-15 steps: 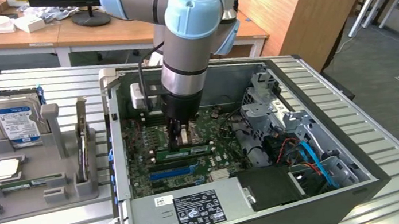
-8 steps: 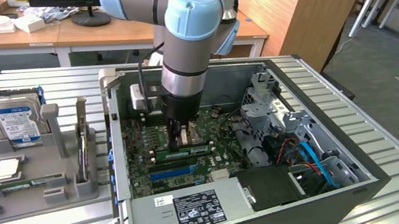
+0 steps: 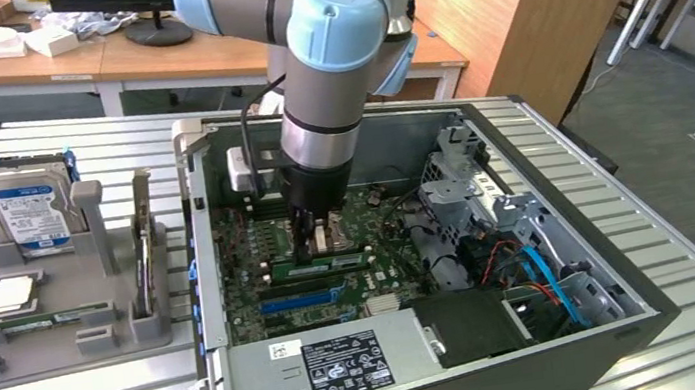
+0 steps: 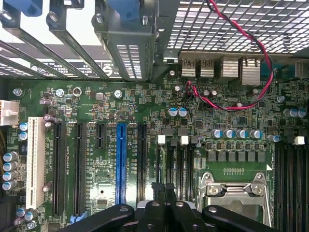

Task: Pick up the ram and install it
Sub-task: 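Press down the ram until it locks into place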

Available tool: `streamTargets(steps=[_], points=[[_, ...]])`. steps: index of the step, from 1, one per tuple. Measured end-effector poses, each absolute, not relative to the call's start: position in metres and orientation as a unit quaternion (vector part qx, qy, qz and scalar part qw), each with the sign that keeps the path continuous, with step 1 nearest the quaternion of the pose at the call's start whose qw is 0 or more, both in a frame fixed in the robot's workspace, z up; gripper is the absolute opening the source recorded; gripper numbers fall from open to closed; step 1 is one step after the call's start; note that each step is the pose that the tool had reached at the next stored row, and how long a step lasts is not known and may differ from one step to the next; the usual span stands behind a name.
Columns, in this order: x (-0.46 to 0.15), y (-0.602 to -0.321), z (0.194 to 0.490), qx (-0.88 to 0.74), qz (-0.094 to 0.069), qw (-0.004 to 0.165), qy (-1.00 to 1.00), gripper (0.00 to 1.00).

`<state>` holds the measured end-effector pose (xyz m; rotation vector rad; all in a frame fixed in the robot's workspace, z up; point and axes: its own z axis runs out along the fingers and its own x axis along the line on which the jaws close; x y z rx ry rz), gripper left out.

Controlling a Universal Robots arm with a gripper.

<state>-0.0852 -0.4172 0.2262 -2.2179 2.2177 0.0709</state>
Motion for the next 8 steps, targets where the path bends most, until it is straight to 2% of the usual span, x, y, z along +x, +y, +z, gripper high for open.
streamTargets(steps=[8], points=[[-0.0852,-0.4172,0.2242,-0.707,0.023,0.002,0.707,0.1]])
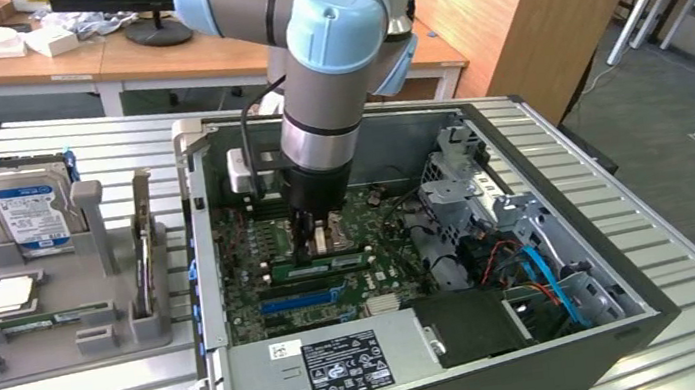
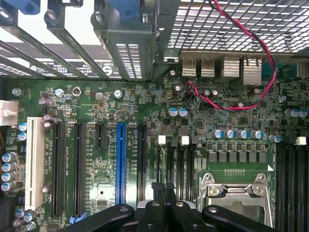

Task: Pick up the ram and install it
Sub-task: 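Press down the ram until it locks into place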

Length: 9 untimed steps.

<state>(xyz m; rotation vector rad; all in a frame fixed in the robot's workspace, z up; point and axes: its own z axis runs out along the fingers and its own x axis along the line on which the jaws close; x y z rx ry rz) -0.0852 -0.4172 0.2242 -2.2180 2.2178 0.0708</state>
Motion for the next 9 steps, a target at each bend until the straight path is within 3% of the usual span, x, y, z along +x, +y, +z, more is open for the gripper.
streamTargets(steps=[9], points=[[-0.0852,-0.4173,0.2226,-0.707,0.023,0.002,0.707,0.1]])
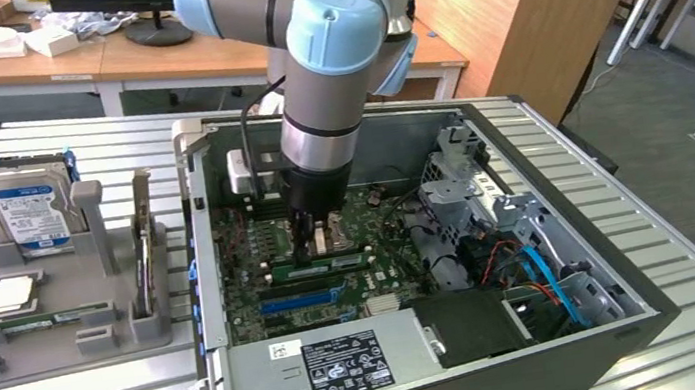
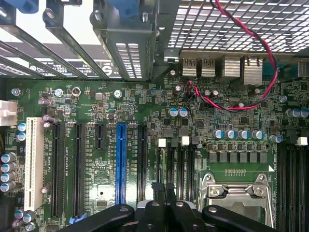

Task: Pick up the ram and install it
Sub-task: 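Press down the ram until it locks into place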

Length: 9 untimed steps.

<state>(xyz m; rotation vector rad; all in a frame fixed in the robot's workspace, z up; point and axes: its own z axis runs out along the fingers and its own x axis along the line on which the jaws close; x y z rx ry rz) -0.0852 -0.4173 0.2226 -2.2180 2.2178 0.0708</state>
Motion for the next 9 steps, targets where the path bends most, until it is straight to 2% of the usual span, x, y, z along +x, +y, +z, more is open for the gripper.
streamTargets(steps=[9], points=[[-0.0852,-0.4173,0.2221,-0.707,0.023,0.002,0.707,0.1]])
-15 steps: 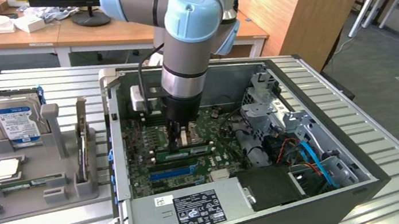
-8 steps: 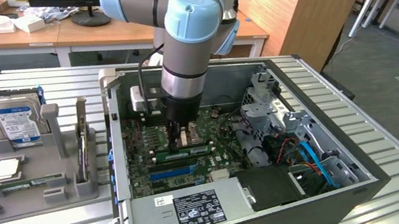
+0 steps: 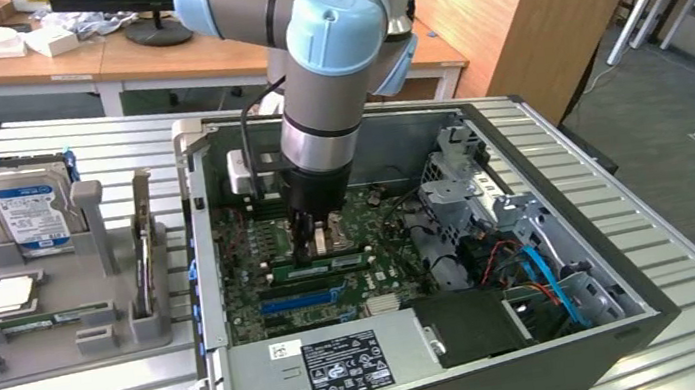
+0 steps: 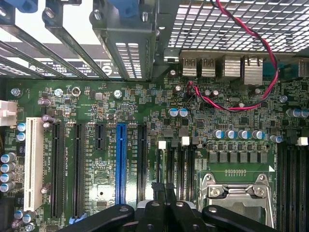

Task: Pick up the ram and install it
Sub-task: 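Press down the ram until it locks into place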

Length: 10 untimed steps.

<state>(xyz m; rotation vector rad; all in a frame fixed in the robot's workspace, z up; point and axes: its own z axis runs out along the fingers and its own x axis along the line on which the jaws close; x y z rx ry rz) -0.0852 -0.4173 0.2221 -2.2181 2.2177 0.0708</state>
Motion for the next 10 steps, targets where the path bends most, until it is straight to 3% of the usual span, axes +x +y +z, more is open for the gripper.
streamTargets(steps=[10], points=[[-0.0852,-0.4173,0.2219,-0.707,0.023,0.002,0.707,0.1]])
